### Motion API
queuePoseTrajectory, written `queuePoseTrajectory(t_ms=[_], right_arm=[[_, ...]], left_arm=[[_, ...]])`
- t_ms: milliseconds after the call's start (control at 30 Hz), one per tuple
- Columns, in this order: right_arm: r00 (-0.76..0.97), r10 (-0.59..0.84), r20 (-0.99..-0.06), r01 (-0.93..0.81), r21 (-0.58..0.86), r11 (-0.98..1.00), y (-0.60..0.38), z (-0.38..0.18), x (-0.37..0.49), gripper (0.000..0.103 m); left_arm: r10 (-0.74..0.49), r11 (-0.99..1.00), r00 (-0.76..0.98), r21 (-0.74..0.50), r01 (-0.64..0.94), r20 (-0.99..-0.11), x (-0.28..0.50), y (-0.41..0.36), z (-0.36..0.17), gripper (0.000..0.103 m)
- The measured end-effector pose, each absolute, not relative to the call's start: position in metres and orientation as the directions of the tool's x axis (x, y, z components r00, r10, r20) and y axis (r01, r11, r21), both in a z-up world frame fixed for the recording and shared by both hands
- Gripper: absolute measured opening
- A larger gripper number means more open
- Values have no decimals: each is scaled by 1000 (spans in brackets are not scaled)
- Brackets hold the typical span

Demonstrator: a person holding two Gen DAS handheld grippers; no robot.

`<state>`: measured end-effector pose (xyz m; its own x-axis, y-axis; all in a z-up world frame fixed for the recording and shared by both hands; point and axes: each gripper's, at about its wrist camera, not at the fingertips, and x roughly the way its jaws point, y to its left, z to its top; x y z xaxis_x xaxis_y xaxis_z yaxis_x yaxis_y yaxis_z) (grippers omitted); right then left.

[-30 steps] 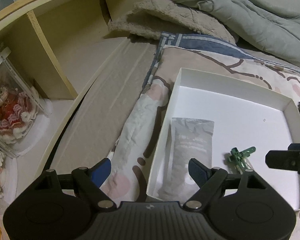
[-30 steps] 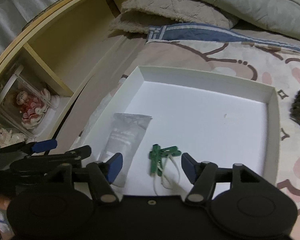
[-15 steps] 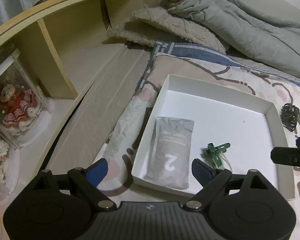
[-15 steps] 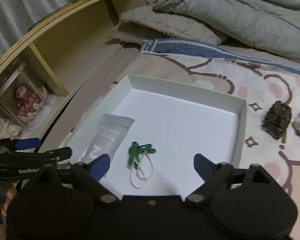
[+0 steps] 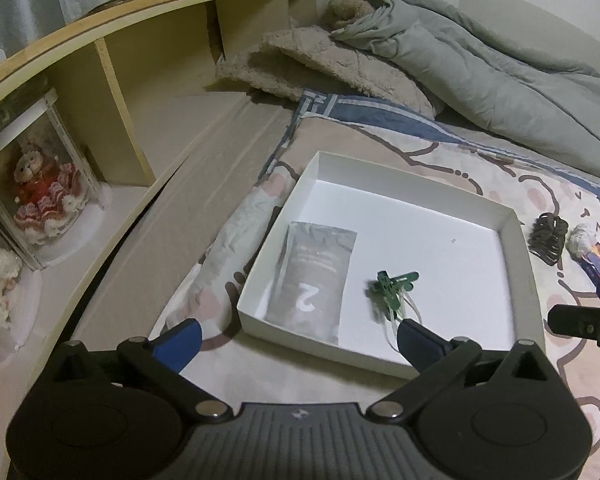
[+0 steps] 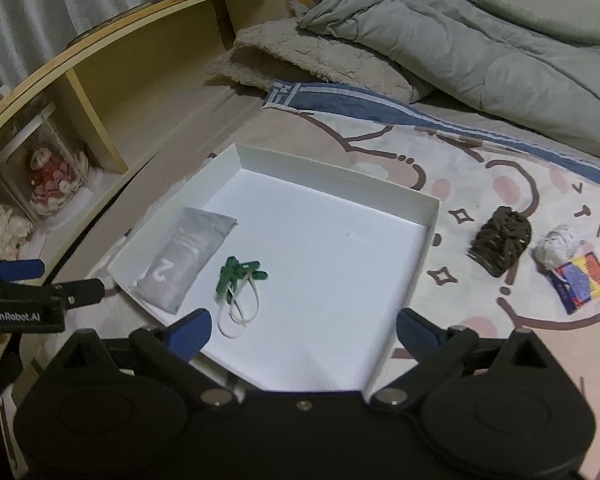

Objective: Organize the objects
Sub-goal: 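Open both tools to release packet and clip inside the box, then withdraw both tools from the box toward the remaining items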

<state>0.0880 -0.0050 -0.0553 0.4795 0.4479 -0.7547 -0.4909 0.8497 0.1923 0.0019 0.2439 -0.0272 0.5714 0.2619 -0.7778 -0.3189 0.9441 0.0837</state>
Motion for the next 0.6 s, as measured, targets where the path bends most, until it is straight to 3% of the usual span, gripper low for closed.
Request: queuePoseTrajectory(t_ms=[600], right_arm=[[530, 430, -731, -495, 146, 857, -42, -56, 68, 103]], left_arm=[[219, 958, 610, 49, -282, -761, -26, 210, -17, 103]])
